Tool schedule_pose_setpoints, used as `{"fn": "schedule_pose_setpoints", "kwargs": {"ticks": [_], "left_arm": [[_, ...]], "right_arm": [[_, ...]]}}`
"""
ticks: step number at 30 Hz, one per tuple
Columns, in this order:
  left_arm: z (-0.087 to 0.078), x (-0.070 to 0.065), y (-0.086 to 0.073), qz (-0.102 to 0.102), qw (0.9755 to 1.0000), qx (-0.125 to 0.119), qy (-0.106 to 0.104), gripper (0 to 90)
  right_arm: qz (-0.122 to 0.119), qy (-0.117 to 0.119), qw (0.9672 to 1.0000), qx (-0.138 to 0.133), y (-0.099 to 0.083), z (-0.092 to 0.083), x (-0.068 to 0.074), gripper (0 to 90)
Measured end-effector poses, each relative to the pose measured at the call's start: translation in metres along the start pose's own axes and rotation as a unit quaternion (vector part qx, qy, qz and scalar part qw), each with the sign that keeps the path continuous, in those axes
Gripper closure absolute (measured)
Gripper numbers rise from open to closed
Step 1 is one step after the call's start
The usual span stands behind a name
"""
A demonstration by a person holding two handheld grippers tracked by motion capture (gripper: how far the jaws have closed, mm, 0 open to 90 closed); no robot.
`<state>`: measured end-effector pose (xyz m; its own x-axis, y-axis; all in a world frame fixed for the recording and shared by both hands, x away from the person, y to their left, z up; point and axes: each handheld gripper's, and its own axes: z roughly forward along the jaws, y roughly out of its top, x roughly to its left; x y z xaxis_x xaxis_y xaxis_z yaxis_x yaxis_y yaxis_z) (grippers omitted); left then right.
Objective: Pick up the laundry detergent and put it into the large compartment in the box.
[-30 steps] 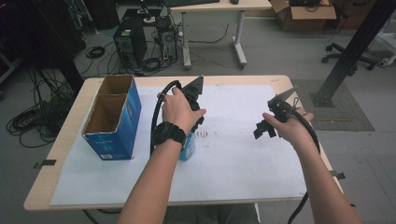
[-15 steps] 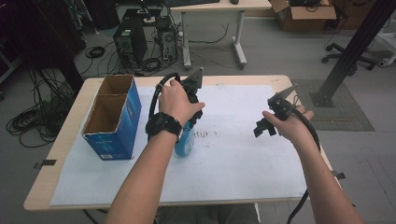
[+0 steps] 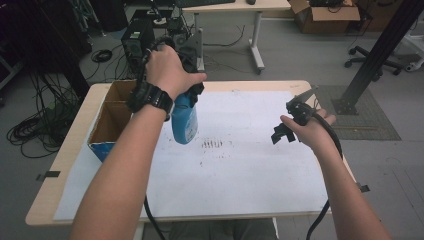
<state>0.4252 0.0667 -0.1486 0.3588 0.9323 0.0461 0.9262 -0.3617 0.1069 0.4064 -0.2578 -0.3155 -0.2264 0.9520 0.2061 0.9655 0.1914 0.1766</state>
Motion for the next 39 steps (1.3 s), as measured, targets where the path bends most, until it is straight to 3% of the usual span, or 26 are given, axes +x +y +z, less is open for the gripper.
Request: {"fn": "schedule_pose_setpoints", "kwargs": {"ticks": [5, 7, 10, 16, 18, 22, 27, 34, 39], "left_arm": [[-0.02, 0.013, -0.002, -0.013, 0.9999, -0.007, 0.002, 37.5], [-0.035, 0.026, -0.004, -0.019, 0.9998, -0.008, 0.005, 37.4], [-0.041, 0.033, -0.005, -0.026, 0.9996, -0.013, 0.004, 37.4], [-0.059, 0.073, -0.017, -0.063, 0.9975, -0.032, 0.001, 37.5], [-0.06, 0.08, -0.019, -0.072, 0.9969, -0.033, 0.0, 37.5], [-0.064, 0.114, -0.031, -0.109, 0.9935, -0.031, 0.011, 37.5], [-0.064, 0.141, -0.042, -0.138, 0.9897, -0.027, 0.026, 37.5], [-0.056, 0.163, -0.053, -0.165, 0.9857, -0.026, 0.022, 37.6], [-0.047, 0.172, -0.058, -0.172, 0.9846, -0.022, 0.024, 37.6]], "right_arm": [[0.0, 0.001, 1.0, -0.005, 0.002, -0.004, 0.002, 3.8], [0.0, 0.002, 1.0, -0.007, 0.003, -0.005, 0.004, 3.8], [-0.001, 0.003, 1.0, -0.008, 0.004, -0.005, 0.005, 3.8], [0.001, 0.001, 1.0, -0.007, 0.005, -0.005, 0.005, 3.8], [0.002, 0.001, 1.0, -0.006, 0.005, -0.004, 0.005, 3.8], [0.002, 0.001, 1.0, -0.006, 0.005, -0.005, 0.004, 3.8], [0.004, 0.0, 1.0, -0.008, 0.006, -0.006, 0.001, 3.8], [0.008, 0.0, 1.0, -0.004, 0.008, -0.003, 0.001, 3.8], [0.005, -0.001, 1.0, -0.004, 0.009, -0.001, 0.0, 3.8]]}}
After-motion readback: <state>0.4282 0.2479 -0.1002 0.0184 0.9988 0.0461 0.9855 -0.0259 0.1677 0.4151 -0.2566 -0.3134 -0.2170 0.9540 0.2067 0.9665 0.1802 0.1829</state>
